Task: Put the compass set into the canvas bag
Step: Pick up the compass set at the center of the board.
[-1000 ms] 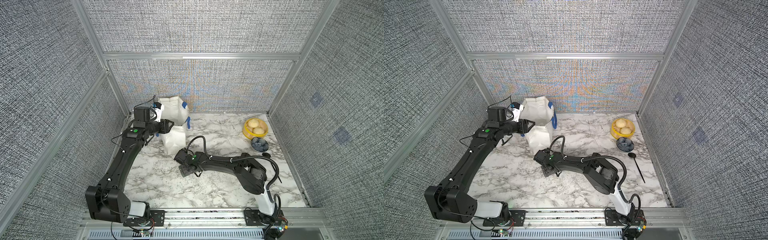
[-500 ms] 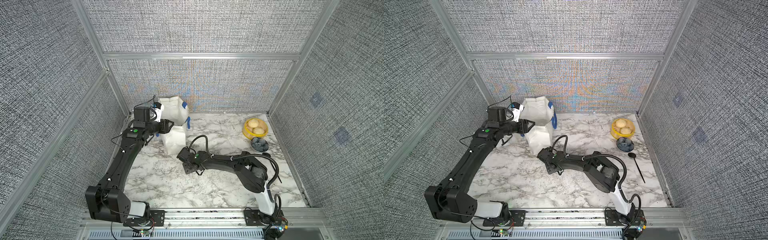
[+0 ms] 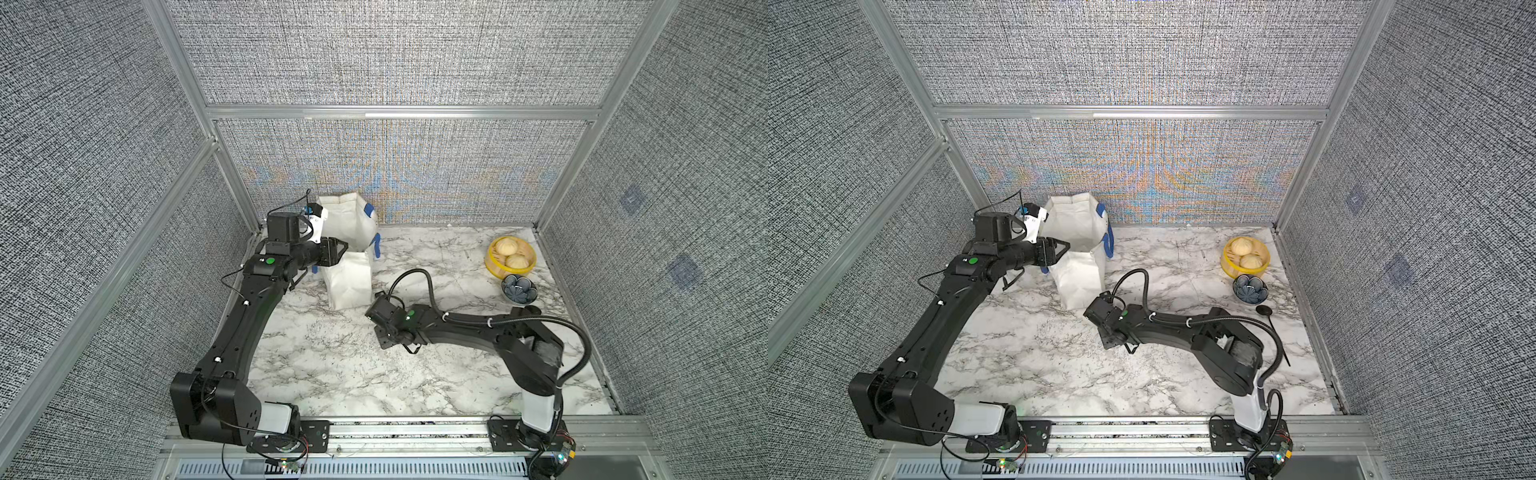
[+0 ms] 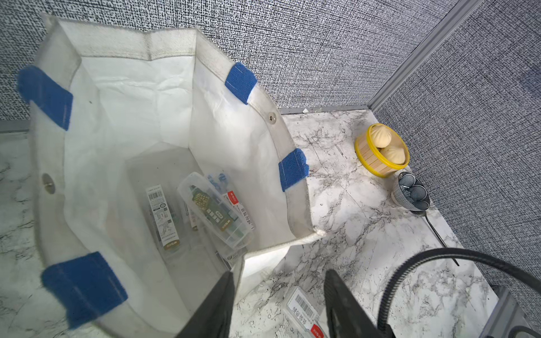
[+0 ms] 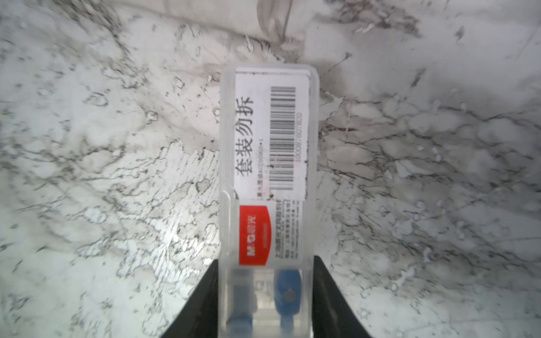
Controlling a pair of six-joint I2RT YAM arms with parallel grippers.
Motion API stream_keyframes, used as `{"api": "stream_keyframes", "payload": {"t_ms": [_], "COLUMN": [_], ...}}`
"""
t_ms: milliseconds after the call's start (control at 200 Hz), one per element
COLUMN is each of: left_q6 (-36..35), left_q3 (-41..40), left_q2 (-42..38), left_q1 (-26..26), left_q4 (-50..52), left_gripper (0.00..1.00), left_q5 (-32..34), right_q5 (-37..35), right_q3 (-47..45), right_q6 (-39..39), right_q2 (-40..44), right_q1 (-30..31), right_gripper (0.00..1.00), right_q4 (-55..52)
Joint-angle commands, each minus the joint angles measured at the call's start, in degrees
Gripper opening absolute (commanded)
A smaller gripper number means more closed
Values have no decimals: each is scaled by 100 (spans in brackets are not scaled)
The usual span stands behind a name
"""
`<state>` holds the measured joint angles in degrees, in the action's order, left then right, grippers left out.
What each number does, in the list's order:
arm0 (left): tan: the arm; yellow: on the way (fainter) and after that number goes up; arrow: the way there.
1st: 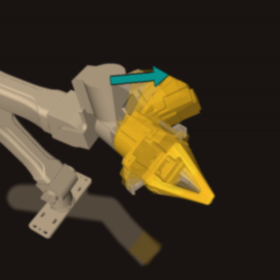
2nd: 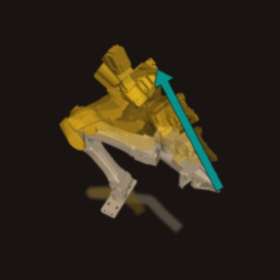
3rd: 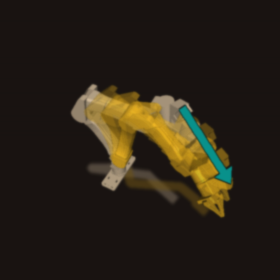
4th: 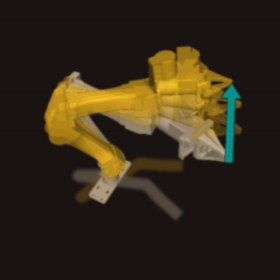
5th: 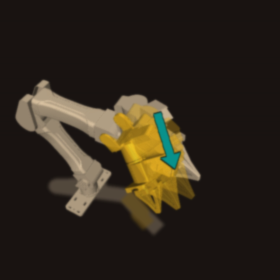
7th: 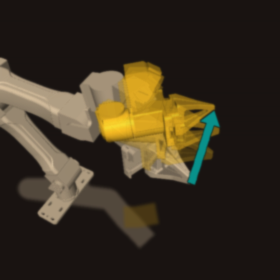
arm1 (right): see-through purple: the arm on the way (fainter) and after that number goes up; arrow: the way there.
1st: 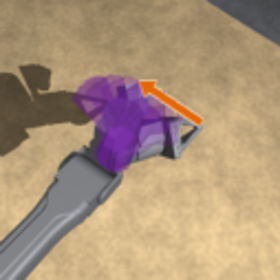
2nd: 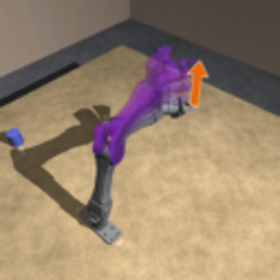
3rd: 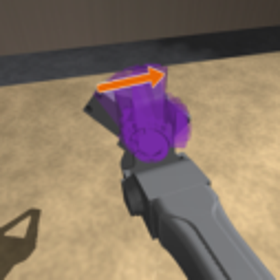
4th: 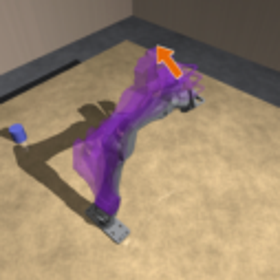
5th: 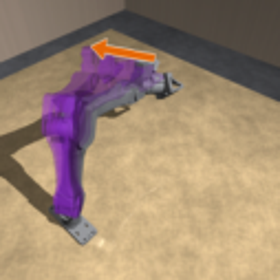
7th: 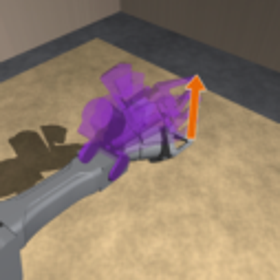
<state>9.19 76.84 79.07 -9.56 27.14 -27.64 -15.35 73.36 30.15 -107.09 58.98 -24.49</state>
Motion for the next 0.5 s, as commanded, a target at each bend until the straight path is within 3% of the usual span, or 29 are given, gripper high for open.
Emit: {"api": "stream_keyframes", "payload": {"t_ms": [0,205,495], "left_q6": [-6,-103,548], "left_q3": [102,375,200], "left_q2": [-68,-19,392], "left_q1": [-23,-722,-1707], "left_q4": [24,372,-407], "left_gripper": [51,52,58], "left_q5": [-197,45,162], "right_q5": [-311,-570,-406], "right_q3": [-419,-1313,-1933], "right_q6": [-311,-633,-1026], "right_q2": [499,1684,2873], "right_q1": [-35,-234,-702], "right_gripper": [36,33,29], "right_q4": [744,1577,1998]}}
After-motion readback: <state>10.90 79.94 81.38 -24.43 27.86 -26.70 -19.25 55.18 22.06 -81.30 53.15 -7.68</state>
